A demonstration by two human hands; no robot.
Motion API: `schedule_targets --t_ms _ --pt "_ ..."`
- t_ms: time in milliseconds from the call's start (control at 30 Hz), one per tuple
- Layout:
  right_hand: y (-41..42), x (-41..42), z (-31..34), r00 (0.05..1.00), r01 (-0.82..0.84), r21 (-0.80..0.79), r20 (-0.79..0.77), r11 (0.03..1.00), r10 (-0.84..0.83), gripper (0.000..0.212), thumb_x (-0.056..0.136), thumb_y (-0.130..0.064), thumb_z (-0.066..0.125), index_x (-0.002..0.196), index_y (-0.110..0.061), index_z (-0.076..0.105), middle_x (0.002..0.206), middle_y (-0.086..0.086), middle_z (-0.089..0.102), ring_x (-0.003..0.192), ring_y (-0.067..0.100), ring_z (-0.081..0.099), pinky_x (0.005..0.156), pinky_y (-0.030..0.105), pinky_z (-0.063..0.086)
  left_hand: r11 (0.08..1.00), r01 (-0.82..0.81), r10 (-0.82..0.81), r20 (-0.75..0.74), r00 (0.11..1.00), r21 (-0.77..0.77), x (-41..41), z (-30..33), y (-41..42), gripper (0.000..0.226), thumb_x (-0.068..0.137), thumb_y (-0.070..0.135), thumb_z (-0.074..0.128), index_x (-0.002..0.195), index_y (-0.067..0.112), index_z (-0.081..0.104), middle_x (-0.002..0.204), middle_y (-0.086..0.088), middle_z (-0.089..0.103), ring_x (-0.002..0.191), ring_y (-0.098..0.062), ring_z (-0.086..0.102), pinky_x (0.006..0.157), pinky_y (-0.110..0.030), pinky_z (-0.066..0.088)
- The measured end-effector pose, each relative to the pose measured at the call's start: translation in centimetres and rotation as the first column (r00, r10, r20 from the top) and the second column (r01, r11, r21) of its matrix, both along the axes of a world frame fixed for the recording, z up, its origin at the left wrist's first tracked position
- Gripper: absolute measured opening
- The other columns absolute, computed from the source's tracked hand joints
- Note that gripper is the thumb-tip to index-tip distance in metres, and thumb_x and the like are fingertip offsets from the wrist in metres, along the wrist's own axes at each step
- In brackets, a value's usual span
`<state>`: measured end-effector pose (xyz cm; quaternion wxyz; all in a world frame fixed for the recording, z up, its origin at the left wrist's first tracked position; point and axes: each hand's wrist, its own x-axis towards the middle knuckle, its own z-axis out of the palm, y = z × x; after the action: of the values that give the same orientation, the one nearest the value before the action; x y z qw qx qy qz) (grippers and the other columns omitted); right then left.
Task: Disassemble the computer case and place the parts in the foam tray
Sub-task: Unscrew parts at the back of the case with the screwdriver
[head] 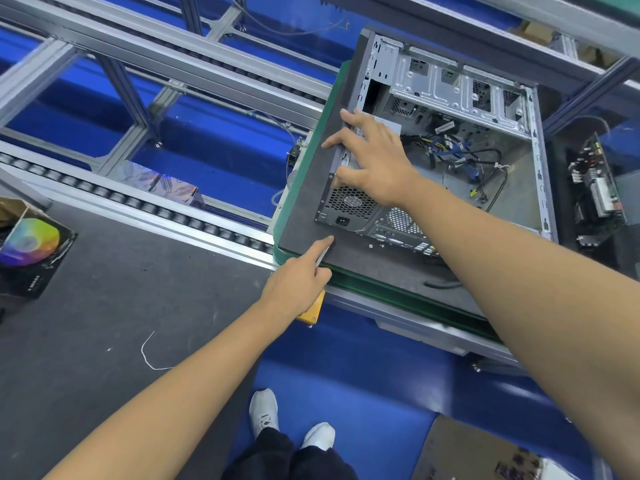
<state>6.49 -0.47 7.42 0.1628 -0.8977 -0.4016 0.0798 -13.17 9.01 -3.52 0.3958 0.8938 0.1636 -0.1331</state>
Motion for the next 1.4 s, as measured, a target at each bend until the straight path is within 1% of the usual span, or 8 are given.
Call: schedule_targets --t_ms 200,300,433,667,800,933,1200,1400 --pt "0.0 0.0 0.1 1.0 0.001 -0.002 -0.007 1.0 -0.001 0.051 0.08 -0.045 0.059 0.13 -0.039 0.056 0.165 -0.003 0.022 0.155 0.018 0.01 0.122 0.046 0.008 0.993 0.079 -0.086 -0.081 0.993 -0.086 1.4 0.9 -0.4 0.063 0.094 0.028 0.032 0.149 0.057 0.022 0.075 -0.013 0.063 0.049 -0.03 0.066 0.062 -0.046 0.062" --pt "0.1 0.0 0.0 1.0 0.004 -0.008 -0.005 1.0 -0.004 0.052 0.078 -0.047 0.057 0.13 -0.04 0.056 0.165 -0.003 0.022 0.155 0.018 0.011 0.122 0.047 0.009 0.983 0.103 -0.119 -0.098 0.988 -0.153 1.8 1.0 -0.8 0.065 0.095 0.029 0.034 0.152 0.057 0.019 0.072 -0.009 0.062 0.049 -0.026 0.06 0.063 -0.05 0.062" --pt "0.1 0.1 -0.1 1.0 0.009 -0.008 -0.001 1.0 -0.009 0.054 0.076 -0.048 0.057 0.129 -0.041 0.056 0.164 -0.004 0.024 0.155 0.018 0.012 0.121 0.045 0.009 0.97 0.073 -0.085 -0.042 0.996 -0.232 1.7 0.7 -0.9 0.062 0.096 0.026 0.036 0.148 0.058 0.025 0.066 -0.004 0.052 0.048 -0.027 0.052 0.053 -0.05 0.059" --pt "0.0 -0.1 0.2 1.0 0.0 -0.004 -0.026 1.0 0.0 0.051 0.079 -0.047 0.053 0.13 -0.04 0.058 0.164 -0.004 0.024 0.154 0.016 0.012 0.121 0.044 0.008 0.907 -0.08 0.142 0.122 0.982 -0.413 0.5 -0.2 0.6 0.02 0.104 0.03 0.046 0.121 0.033 0.037 0.071 -0.014 0.054 0.04 -0.022 0.043 0.042 -0.04 0.043" --pt "-0.1 -0.2 0.5 0.999 0.0 0.007 -0.041 1.0 0.001 0.048 0.088 -0.036 0.038 0.133 -0.037 0.058 0.165 -0.002 0.024 0.155 0.016 0.011 0.121 0.042 0.009 0.902 -0.147 0.281 0.293 0.914 -0.406 0.4 0.2 1.4 0.026 0.108 0.037 0.043 0.133 0.046 0.046 0.069 -0.01 0.057 0.042 -0.02 0.049 0.041 -0.035 0.046" --pt "-0.2 -0.2 0.5 0.999 -0.001 0.028 -0.04 1.0 0.002 0.052 0.093 -0.028 0.028 0.136 -0.037 0.057 0.165 -0.002 0.024 0.154 0.015 0.013 0.12 0.04 0.009 0.916 -0.142 0.293 0.384 0.876 -0.374 0.6 0.9 1.7 0.041 0.11 0.038 0.041 0.146 0.058 0.039 0.063 -0.006 0.057 0.042 -0.019 0.05 0.044 -0.04 0.05" --pt "-0.3 -0.3 0.7 0.999 -0.012 0.022 -0.035 1.0 0.012 0.057 0.09 -0.027 0.028 0.139 -0.038 0.055 0.165 -0.001 0.024 0.154 0.015 0.012 0.119 0.04 0.01 0.952 -0.059 0.204 0.48 0.853 -0.301 1.5 2.6 1.2 0.049 0.109 0.036 0.039 0.149 0.063 0.03 0.061 -0.003 0.055 0.045 -0.01 0.05 0.051 -0.048 0.055" --pt "-0.2 -0.3 0.8 0.999 -0.011 0.012 -0.045 1.0 0.012 0.055 0.088 -0.026 0.034 0.138 -0.036 0.055 0.165 -0.001 0.024 0.155 0.016 0.012 0.12 0.041 0.01 0.952 -0.072 0.218 0.492 0.843 -0.298 2.2 2.8 0.6 0.047 0.109 0.036 0.04 0.149 0.061 0.032 0.059 -0.002 0.054 0.052 -0.017 0.054 0.055 -0.05 0.053"
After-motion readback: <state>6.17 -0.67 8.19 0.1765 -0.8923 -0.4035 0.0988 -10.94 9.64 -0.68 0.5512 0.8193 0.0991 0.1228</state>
